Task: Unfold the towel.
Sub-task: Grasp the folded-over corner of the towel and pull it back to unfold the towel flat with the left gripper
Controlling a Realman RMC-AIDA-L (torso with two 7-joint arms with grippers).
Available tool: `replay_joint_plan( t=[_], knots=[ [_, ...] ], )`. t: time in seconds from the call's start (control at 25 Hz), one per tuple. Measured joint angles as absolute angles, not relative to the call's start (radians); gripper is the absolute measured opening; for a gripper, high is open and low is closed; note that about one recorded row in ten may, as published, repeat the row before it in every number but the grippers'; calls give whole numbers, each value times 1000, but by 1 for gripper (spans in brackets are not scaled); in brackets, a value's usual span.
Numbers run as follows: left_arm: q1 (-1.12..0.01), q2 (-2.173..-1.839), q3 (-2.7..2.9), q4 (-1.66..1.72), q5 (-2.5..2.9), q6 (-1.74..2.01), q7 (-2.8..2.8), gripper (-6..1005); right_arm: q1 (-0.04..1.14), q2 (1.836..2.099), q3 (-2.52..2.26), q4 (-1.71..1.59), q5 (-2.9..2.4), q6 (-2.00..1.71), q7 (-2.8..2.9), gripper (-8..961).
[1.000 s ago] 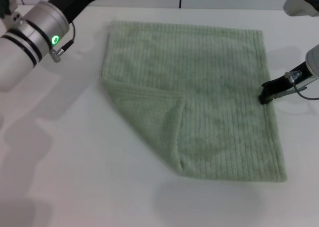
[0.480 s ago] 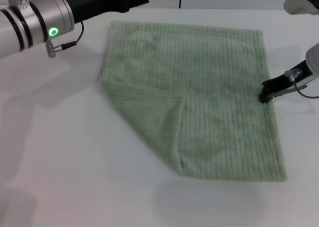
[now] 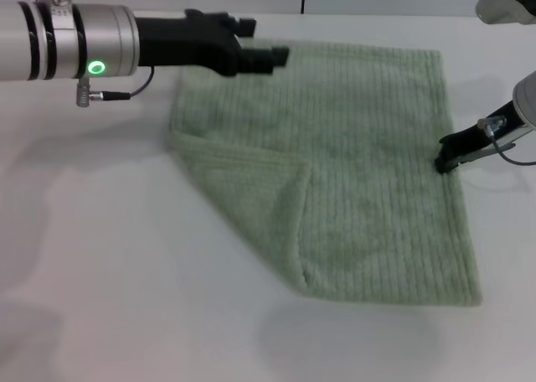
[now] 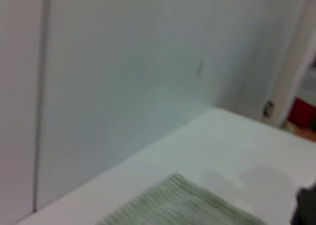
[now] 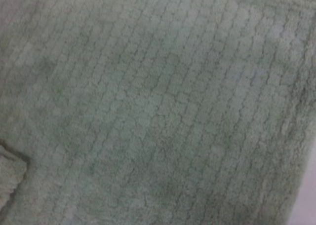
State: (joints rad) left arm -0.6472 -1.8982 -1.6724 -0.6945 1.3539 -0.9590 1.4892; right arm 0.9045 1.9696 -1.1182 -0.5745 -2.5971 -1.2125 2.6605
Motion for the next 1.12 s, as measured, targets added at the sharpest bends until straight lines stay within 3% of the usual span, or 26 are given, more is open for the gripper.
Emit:
replay_joint_plan(
  t=[0.08, 0.12, 0.2, 0.32, 0.4, 0.52, 0.6, 0.72, 0.76, 1.12],
  knots=[
    [-658, -1899, -1681, -704, 1419, -990, 1466, 784, 905, 1970, -1118, -574, -2597, -1212, 2660, 0],
    [-669, -1922, -1730, -731, 1539, -1051, 1458, 784, 905, 1969, -1118, -572, -2597, -1212, 2660, 0],
    [-670, -1931, -1748, -747, 1578, -1071, 1457, 784, 905, 1968, -1118, -571, -2597, -1212, 2660, 0],
    [-670, -1931, -1748, -747, 1578, -1071, 1457, 784, 906, 1968, -1118, -571, -2597, -1212, 2660, 0],
    [-674, -1965, -1774, -809, 1725, -1114, 1430, 784, 905, 1968, -1118, -571, -2597, -1212, 2660, 0],
    [-677, -1973, -1774, -818, 1752, -1115, 1419, 784, 905, 1968, -1118, -571, -2597, -1212, 2660, 0],
    [-697, -2014, -1783, -830, 1864, -1112, 1392, 784, 905, 1968, -1118, -571, -2597, -1212, 2659, 0],
    [-703, -2025, -1789, -831, 1895, -1109, 1383, 784, 905, 1968, -1118, -571, -2597, -1212, 2658, 0],
    [-718, -2055, -1806, -831, 1985, -1096, 1354, 784, 905, 1968, -1118, -571, -2597, -1212, 2658, 0],
    [-732, -2066, -1757, -821, 2020, -1047, 1311, 784, 906, 1968, -1118, -571, -2597, -1212, 2657, 0]
  ],
)
